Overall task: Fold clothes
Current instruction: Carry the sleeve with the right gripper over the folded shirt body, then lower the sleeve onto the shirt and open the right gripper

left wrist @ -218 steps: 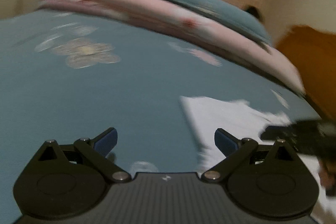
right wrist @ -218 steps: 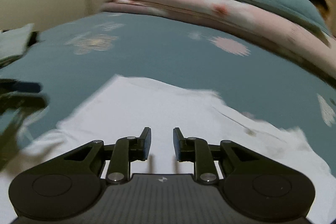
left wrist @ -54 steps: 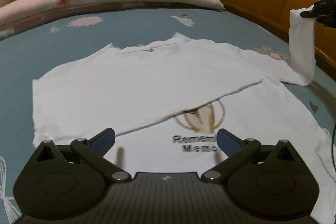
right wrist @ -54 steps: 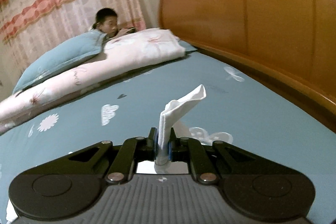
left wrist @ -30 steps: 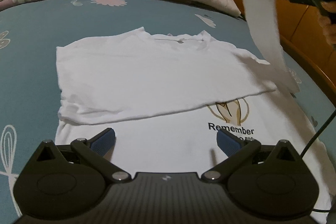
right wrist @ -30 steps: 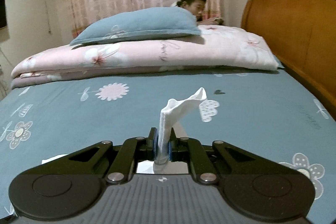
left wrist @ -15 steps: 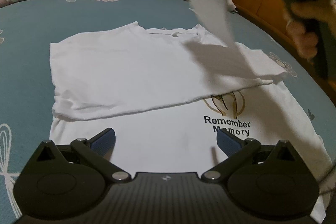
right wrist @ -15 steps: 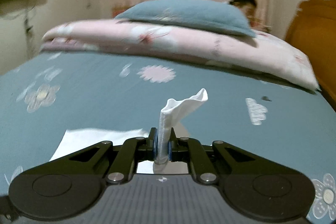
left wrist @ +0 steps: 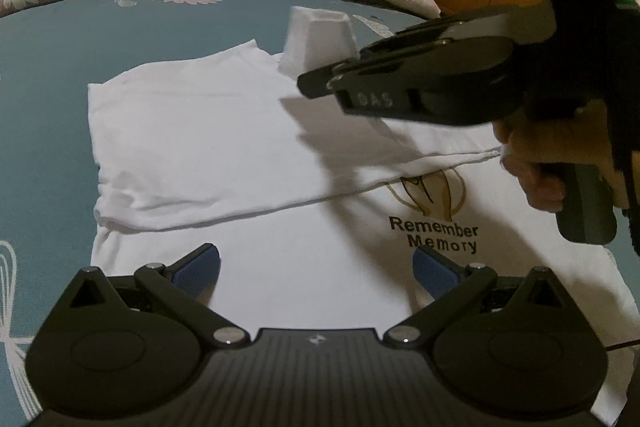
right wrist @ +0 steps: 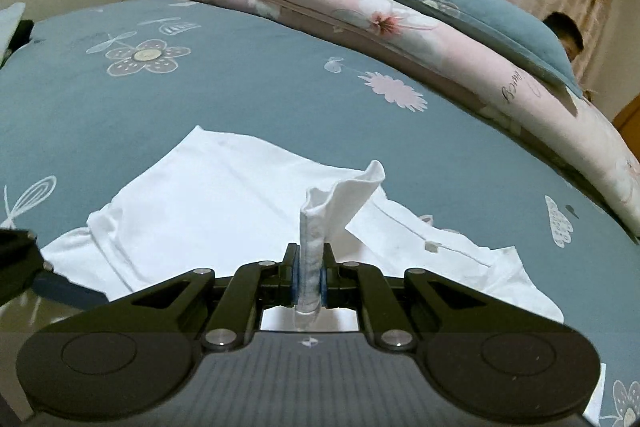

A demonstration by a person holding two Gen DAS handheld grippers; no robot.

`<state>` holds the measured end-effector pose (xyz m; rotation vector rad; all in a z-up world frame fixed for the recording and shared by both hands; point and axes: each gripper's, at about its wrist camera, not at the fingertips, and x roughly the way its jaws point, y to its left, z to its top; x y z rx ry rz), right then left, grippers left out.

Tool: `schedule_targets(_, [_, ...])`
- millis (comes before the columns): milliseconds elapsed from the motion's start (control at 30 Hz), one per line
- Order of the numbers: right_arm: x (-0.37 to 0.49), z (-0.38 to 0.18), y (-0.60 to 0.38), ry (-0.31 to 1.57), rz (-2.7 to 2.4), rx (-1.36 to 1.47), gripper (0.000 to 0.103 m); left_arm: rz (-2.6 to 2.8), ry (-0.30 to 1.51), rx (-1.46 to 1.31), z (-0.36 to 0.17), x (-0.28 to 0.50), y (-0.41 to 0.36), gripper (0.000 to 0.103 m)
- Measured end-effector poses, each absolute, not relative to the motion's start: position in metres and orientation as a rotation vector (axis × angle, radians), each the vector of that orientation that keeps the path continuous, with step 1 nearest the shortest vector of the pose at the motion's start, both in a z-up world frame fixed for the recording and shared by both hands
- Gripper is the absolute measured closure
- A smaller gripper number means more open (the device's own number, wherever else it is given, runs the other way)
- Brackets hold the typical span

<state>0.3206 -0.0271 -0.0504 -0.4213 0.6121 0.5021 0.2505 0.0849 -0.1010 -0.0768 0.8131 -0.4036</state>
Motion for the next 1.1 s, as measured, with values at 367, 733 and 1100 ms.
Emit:
schedule_targets(367, [0.312,-0.07,0.002,0.649,0.596,-0.508,0.092,-0.412,0.809,-0.092,-0.101,0.251,0.088,0.001])
schedule_targets(733, [0.31,-0.073,0.007,0.643,0.617,-0.508,0.093,-0.421,0.808,-0.114,-0.101,0.252,0.093,0.001])
schedule_targets(1100, [0.304,-0.076,0.013,0.608,0.638,-0.53,0.093,-0.427,0.805,-0.114,-0.1,0.252,0.09,0.001])
